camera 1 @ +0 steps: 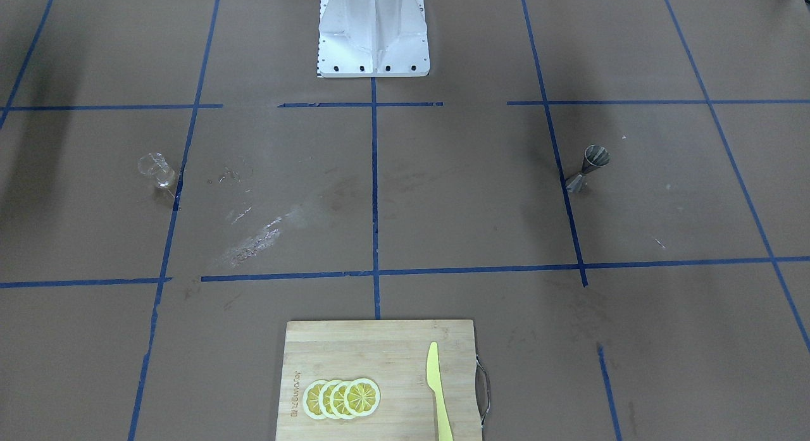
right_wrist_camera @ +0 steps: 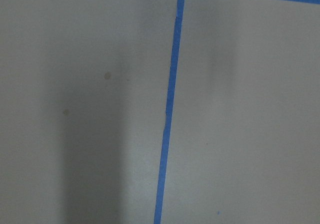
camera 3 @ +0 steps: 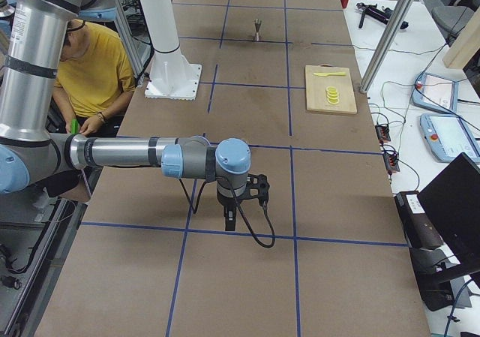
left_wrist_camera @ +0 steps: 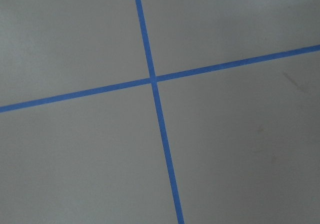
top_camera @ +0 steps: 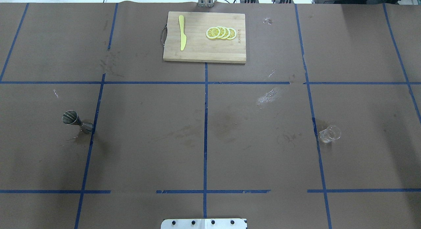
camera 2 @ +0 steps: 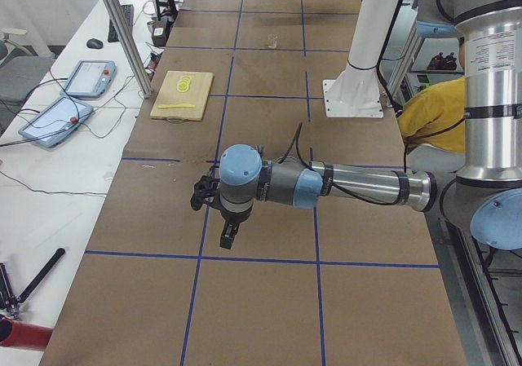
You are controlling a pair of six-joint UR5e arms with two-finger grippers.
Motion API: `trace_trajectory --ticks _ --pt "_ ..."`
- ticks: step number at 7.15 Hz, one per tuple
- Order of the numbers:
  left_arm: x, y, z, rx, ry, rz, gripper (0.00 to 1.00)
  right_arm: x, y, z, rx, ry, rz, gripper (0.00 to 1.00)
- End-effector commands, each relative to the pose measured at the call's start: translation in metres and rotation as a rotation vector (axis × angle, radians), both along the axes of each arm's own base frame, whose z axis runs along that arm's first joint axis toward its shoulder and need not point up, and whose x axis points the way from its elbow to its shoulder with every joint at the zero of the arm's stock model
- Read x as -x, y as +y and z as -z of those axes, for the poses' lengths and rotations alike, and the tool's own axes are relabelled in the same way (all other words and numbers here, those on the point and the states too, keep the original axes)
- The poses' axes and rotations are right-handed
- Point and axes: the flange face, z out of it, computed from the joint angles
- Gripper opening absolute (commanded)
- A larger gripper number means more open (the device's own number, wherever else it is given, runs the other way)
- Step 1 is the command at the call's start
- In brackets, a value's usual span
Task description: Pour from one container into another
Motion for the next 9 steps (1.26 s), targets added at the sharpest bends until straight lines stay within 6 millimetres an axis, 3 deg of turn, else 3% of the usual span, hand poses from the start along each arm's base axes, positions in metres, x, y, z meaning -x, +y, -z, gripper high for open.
trace_trajectory --ticks 1,2,3,5,6,8,9 --pt "-0.001 -0.01 0.016 -0.117 -0.007 0.002 1.0 0.001 -0.039 0.043 -0.114 0.003 -0.005 1.0" --pt "-0.002 -0.025 0.031 -0.197 0.004 -0.002 1.0 0.002 -0.065 0.066 -0.174 0.006 -0.007 1.0" --pt "-0.003 -0.028 0.044 -0.323 0.02 -0.008 1.0 0.003 -0.072 0.081 -0.206 -0.006 -0.006 1.0" --pt "-0.002 -0.028 0.04 -0.56 0.017 -0.006 1.0 0.003 -0.076 0.091 -0.28 -0.013 -0.018 1.0" --pt "-0.002 -0.028 0.033 -0.631 0.015 -0.008 1.0 0.003 -0.076 0.087 -0.275 -0.013 -0.018 1.0" --pt "-0.006 -0.025 0.048 -0.631 0.081 0.045 1.0 0.003 -0.086 0.104 -0.347 -0.009 -0.013 1.0" --pt "-0.022 -0.019 0.053 -0.602 0.146 0.082 1.0 0.004 -0.087 0.106 -0.37 -0.013 -0.019 1.0"
